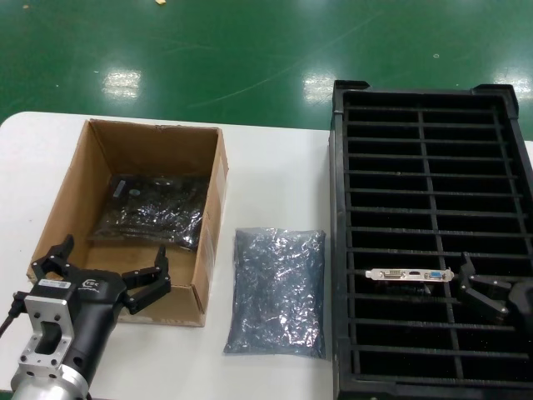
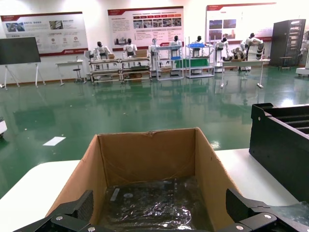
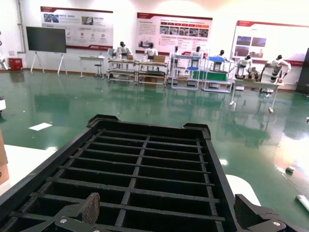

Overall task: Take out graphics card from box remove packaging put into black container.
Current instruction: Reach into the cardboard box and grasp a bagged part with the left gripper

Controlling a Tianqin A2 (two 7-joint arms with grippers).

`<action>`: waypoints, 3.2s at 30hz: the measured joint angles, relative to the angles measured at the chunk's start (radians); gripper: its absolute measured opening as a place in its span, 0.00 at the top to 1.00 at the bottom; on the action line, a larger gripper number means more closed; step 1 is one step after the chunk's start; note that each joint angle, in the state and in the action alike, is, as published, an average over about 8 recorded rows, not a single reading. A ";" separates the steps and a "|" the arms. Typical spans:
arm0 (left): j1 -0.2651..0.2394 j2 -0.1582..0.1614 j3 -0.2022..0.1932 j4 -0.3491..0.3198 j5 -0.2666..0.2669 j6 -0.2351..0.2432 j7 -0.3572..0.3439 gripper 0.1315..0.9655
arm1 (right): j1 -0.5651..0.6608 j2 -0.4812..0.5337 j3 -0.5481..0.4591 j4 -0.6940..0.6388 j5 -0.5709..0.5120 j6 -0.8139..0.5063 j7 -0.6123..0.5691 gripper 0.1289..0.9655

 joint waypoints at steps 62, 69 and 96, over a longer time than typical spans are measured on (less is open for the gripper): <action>-1.202 0.040 0.405 1.532 0.383 0.395 0.999 0.05 | 0.000 0.000 0.000 0.000 0.000 0.000 0.000 0.00; -1.203 0.062 0.361 1.559 0.342 0.334 1.111 0.10 | 0.000 0.000 0.000 0.000 0.000 0.000 0.000 0.00; -1.177 0.041 0.278 1.538 0.266 0.339 1.270 0.73 | 0.000 0.000 0.000 0.000 0.000 0.000 0.000 0.00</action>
